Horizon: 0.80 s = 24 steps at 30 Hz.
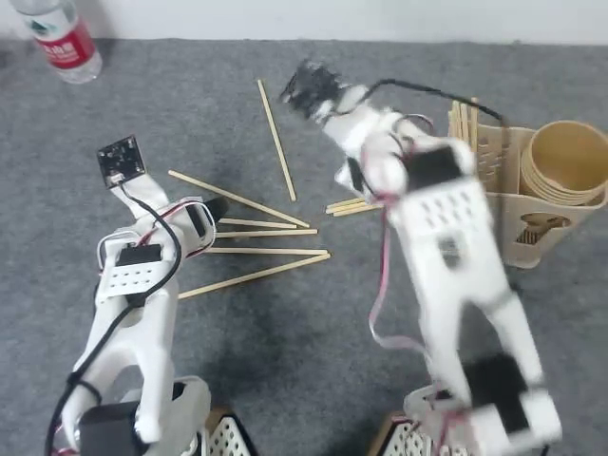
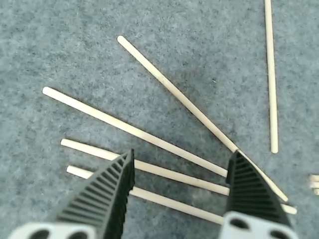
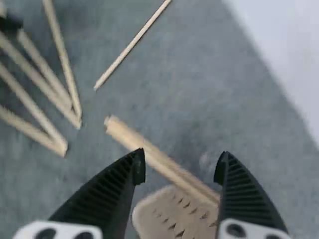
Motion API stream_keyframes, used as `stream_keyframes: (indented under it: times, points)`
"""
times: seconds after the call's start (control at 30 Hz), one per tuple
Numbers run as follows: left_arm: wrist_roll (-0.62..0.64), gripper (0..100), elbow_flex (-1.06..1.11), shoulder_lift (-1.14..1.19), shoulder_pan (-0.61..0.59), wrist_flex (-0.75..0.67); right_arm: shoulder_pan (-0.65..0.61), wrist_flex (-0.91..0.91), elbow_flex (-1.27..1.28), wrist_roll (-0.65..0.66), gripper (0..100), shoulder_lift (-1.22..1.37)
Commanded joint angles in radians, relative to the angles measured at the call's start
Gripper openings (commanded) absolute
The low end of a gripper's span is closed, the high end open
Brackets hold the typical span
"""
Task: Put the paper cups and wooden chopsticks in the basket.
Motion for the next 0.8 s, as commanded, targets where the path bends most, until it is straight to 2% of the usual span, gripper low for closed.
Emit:
stream_keyframes:
  times: [0.0, 0.17, 0.43, 0.6, 0.77]
  points:
    - [0.011, 28, -0.005, -0.017, 0.002, -0.020, -0.008, 0.048, -0.120, 0.199, 22.6, 0.203]
    - [0.011, 28, -0.005, -0.017, 0.002, -0.018, -0.007, 0.073, -0.318, 0.216, 22.6, 0.464]
    - [0.011, 28, -0.005, -0.017, 0.002, -0.021, 0.028, 0.252, -0.684, 0.305, 22.6, 0.843]
    - [0.011, 28, -0.005, -0.017, 0.002, -0.021, 0.053, 0.424, -0.945, 0.361, 22.6, 1.021]
    - [0.011, 28, -0.005, -0.017, 0.002, -0.020, 0.070, 0.455, -1.143, 0.362, 22.6, 1.184]
